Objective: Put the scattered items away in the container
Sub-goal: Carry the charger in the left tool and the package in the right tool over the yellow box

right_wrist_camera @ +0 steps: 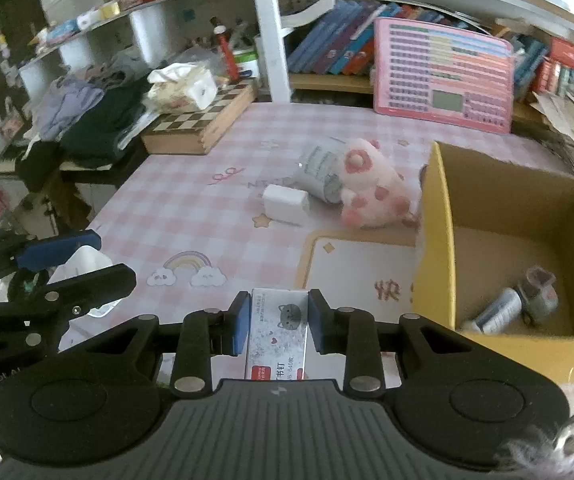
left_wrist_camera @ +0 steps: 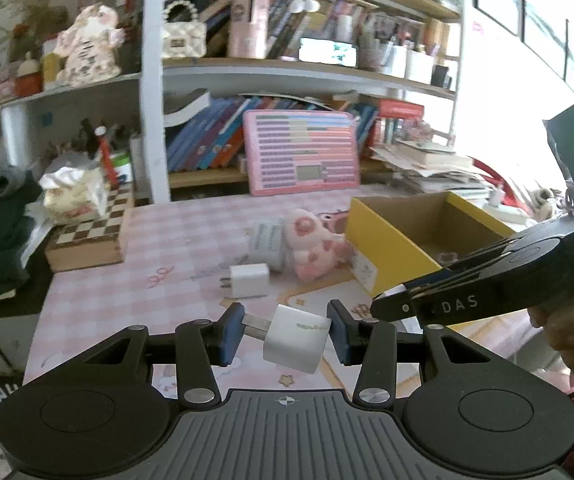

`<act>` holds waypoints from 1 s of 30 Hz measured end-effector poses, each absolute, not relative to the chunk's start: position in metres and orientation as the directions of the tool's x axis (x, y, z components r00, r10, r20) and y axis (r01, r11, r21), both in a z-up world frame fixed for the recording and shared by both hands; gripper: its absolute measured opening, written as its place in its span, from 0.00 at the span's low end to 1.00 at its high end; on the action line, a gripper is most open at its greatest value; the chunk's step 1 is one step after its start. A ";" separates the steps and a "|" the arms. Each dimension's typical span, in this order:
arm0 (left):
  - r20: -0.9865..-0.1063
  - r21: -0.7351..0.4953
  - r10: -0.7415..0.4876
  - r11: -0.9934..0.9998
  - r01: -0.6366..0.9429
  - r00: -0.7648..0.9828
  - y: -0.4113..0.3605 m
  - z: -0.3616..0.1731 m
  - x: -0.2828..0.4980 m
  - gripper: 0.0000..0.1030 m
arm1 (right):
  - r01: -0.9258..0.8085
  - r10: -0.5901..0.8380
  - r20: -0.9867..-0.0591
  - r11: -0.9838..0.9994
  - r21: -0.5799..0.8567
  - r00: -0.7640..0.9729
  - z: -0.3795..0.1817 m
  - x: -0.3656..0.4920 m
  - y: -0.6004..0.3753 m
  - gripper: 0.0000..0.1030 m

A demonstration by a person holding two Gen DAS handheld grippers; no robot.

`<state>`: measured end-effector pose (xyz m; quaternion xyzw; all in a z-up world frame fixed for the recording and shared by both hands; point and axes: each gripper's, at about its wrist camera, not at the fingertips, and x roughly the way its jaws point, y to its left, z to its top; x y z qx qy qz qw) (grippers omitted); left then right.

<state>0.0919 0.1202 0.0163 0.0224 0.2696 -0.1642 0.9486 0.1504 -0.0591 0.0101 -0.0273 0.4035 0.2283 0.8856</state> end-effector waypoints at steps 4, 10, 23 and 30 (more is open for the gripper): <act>-0.516 -0.041 -0.330 0.931 0.362 0.790 0.115 0.016 0.085 0.42 | -0.395 0.366 -0.720 0.908 0.137 0.590 0.011 0.136 -0.065 0.28; -0.515 -0.043 -0.366 0.914 0.403 0.775 0.112 0.015 0.073 0.42 | -0.360 0.346 -0.714 0.923 0.140 0.609 0.011 0.117 -0.072 0.28; -0.516 -0.040 -0.436 0.872 0.487 0.738 0.094 0.014 0.058 0.42 | -0.276 0.291 -0.716 0.951 0.142 0.634 0.009 0.089 -0.095 0.28; -0.522 -0.034 -0.470 0.845 0.533 0.712 0.076 0.014 0.058 0.42 | -0.227 0.263 -0.717 0.962 0.149 0.646 0.008 0.082 -0.114 0.28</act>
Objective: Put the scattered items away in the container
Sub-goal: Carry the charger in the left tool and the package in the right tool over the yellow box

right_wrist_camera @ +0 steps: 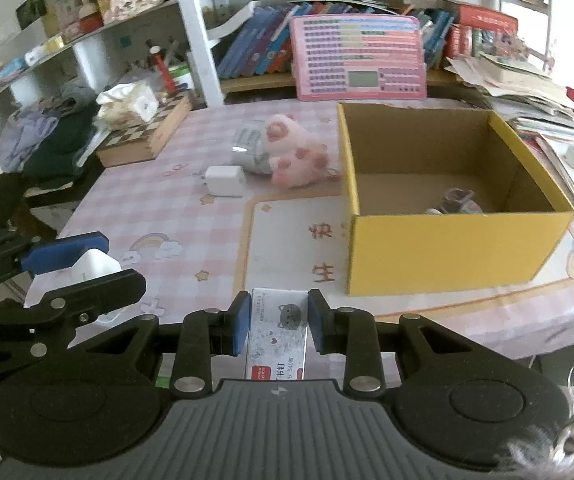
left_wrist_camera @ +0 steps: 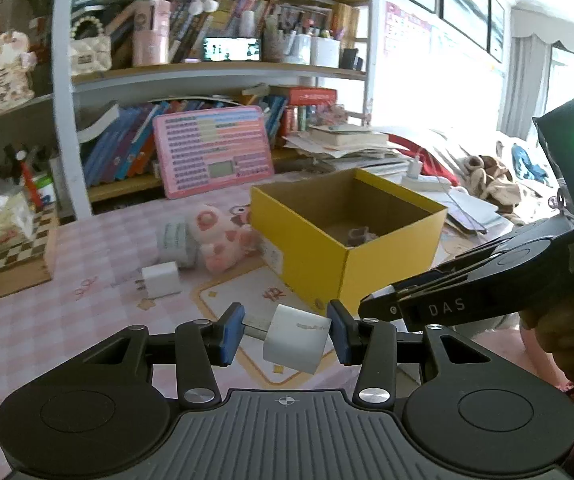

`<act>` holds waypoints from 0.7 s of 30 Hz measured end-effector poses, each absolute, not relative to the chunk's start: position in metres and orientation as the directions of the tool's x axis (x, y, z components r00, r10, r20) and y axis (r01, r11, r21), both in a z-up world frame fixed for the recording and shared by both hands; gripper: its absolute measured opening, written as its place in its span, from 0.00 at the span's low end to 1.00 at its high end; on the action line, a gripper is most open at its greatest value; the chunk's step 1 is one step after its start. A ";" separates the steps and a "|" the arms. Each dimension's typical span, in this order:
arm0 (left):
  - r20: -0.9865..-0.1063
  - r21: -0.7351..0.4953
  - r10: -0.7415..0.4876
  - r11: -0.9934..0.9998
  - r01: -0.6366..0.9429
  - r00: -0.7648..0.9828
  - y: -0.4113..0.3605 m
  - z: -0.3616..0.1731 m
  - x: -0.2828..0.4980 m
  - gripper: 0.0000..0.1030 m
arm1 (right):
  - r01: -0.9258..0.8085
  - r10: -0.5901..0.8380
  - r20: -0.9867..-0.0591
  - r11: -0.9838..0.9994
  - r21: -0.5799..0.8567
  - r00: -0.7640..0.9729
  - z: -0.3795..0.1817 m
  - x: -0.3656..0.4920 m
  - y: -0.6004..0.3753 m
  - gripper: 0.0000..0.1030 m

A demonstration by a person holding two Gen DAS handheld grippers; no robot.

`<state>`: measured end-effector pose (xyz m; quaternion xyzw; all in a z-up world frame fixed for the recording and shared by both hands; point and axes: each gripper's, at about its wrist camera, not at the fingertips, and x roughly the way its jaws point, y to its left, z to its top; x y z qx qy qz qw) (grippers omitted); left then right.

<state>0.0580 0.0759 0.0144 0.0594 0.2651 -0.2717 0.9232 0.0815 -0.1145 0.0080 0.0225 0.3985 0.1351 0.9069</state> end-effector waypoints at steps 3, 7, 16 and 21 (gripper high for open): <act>-0.525 -0.032 -0.488 0.830 0.557 0.697 0.065 0.015 0.061 0.42 | -0.203 0.249 -0.718 0.967 0.151 0.650 0.007 0.081 -0.125 0.28; -0.525 -0.031 -0.513 0.809 0.587 0.679 0.049 0.015 0.067 0.42 | -0.168 0.227 -0.718 0.974 0.154 0.658 0.007 0.081 -0.144 0.28; -0.522 -0.020 -0.565 0.757 0.653 0.640 0.004 0.018 0.086 0.42 | -0.085 0.182 -0.715 0.982 0.169 0.675 0.009 0.090 -0.192 0.28; -0.506 -0.016 -0.586 0.740 0.673 0.633 -0.021 0.024 0.103 0.42 | -0.061 0.163 -0.701 0.984 0.169 0.694 0.016 0.101 -0.218 0.28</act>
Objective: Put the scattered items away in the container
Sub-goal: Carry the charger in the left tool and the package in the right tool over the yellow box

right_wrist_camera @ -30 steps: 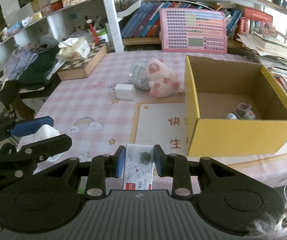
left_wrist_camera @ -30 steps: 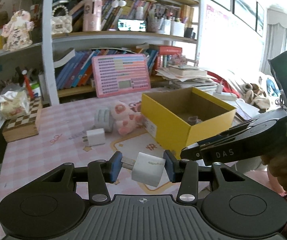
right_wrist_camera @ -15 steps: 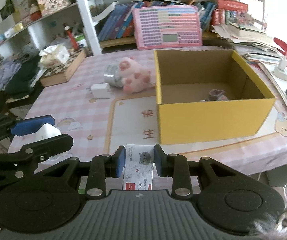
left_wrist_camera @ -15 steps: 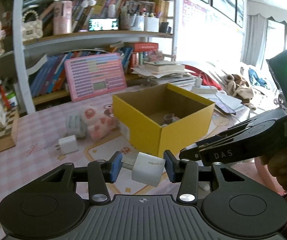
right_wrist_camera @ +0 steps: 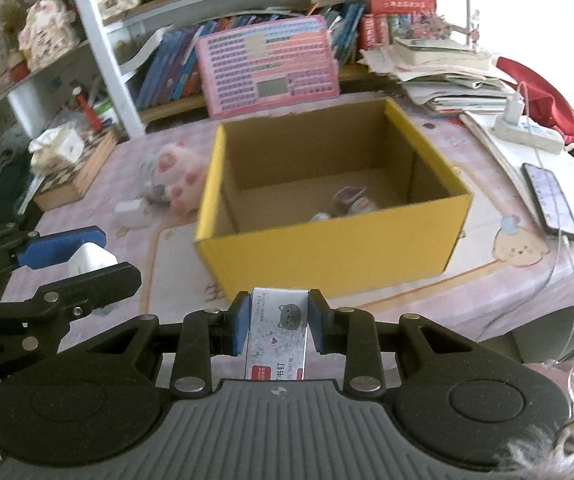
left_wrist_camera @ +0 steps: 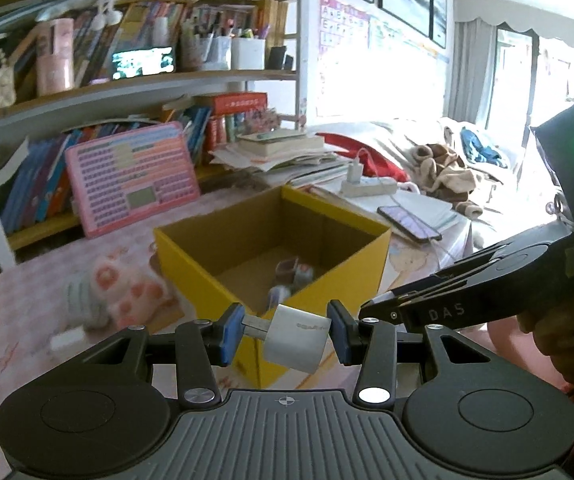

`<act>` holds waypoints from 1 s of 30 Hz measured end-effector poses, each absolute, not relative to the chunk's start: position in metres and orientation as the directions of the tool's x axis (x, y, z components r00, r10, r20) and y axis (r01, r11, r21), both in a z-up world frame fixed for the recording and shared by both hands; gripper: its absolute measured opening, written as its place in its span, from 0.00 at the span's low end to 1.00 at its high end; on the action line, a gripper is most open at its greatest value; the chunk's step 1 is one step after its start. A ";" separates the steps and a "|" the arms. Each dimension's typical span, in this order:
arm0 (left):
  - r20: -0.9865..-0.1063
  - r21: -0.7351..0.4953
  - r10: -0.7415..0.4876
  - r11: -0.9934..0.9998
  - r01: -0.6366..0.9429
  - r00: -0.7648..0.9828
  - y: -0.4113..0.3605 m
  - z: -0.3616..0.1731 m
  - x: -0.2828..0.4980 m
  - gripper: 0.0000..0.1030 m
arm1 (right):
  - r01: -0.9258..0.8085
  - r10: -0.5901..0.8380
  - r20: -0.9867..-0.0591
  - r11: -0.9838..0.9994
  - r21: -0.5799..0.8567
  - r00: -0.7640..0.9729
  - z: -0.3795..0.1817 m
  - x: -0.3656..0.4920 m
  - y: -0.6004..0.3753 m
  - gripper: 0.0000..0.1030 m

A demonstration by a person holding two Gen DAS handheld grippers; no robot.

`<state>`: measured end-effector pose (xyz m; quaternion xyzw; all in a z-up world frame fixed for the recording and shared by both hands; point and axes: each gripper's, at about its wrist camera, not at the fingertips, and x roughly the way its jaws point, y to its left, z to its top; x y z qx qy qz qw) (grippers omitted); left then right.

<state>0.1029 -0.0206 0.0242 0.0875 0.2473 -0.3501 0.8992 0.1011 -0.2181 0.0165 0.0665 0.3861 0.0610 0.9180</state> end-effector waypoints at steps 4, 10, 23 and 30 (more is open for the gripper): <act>-0.492 0.000 -0.590 0.735 0.678 0.640 -0.038 0.032 0.119 0.42 | -0.067 0.160 -0.671 0.984 0.162 0.724 0.028 0.117 -0.234 0.28; -0.470 0.018 -0.572 0.755 0.655 0.672 -0.062 0.039 0.150 0.42 | -0.120 0.170 -0.622 0.985 0.122 0.764 0.048 0.156 -0.256 0.28; -0.540 0.057 -0.452 0.822 0.567 0.710 -0.111 0.022 0.211 0.42 | -0.289 0.279 -0.652 0.953 0.094 0.705 0.033 0.261 -0.281 0.28; -0.627 0.092 -0.380 0.831 0.549 0.680 -0.135 -0.004 0.249 0.42 | -0.363 0.324 -0.710 0.926 0.103 0.625 0.009 0.317 -0.272 0.28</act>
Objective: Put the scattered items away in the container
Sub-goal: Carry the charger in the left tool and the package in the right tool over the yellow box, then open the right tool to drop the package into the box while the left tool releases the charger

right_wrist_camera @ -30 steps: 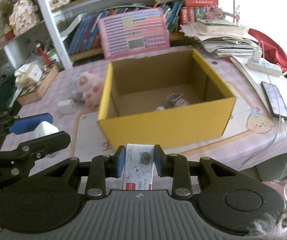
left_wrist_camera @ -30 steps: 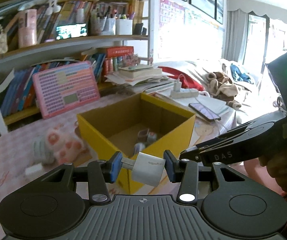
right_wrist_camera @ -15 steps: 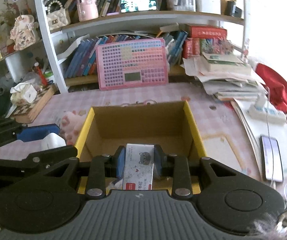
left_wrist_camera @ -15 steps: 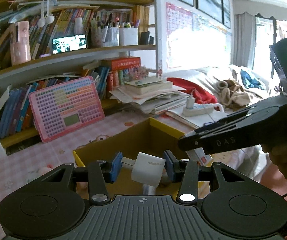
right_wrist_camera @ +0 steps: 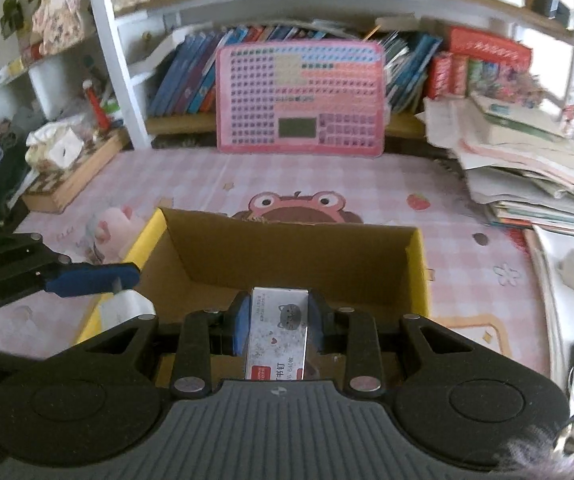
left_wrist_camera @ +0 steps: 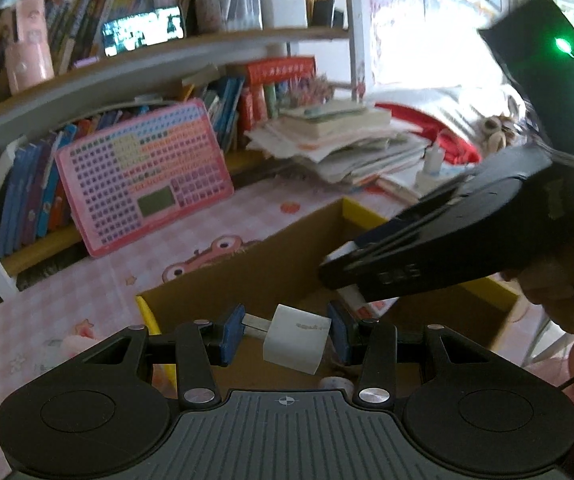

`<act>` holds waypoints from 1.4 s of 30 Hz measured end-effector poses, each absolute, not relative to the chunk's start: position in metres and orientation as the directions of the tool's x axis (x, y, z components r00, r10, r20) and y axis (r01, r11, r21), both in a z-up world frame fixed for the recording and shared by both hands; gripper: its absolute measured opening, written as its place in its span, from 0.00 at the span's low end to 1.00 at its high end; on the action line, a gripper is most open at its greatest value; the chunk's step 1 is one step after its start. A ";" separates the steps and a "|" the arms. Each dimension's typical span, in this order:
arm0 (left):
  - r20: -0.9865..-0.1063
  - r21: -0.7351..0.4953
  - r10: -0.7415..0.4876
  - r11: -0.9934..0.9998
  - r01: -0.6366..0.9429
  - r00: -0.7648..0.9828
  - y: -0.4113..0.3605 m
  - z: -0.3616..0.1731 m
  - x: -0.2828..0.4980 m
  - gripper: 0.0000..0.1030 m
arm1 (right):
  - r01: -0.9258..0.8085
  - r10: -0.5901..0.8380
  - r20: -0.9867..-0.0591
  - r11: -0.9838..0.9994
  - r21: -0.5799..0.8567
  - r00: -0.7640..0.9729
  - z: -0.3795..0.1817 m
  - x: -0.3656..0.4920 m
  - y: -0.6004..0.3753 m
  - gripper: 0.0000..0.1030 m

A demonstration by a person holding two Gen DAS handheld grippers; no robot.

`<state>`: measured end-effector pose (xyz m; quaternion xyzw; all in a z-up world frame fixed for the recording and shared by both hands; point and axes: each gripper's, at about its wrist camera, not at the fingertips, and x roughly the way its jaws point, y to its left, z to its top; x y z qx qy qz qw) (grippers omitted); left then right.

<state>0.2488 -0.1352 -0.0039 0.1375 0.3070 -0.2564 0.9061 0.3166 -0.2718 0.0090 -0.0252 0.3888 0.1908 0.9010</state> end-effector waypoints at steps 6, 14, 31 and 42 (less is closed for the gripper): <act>-0.679 0.115 -0.324 0.839 0.532 0.658 -0.148 -0.027 0.274 0.42 | -0.426 0.341 -0.778 0.899 0.106 0.527 -0.019 0.360 -0.251 0.28; -0.742 0.091 -0.286 0.853 0.514 0.606 -0.152 -0.042 0.296 0.43 | -0.458 0.329 -0.834 0.883 0.104 0.444 -0.044 0.392 -0.241 0.28; -0.789 0.071 -0.282 0.841 0.536 0.546 -0.153 -0.045 0.301 0.43 | -0.442 0.351 -0.852 0.882 0.162 0.388 -0.058 0.406 -0.242 0.28; -0.754 0.070 -0.283 0.863 0.501 0.592 -0.146 -0.038 0.295 0.58 | -0.432 0.380 -0.823 0.883 0.186 0.423 -0.045 0.396 -0.248 0.49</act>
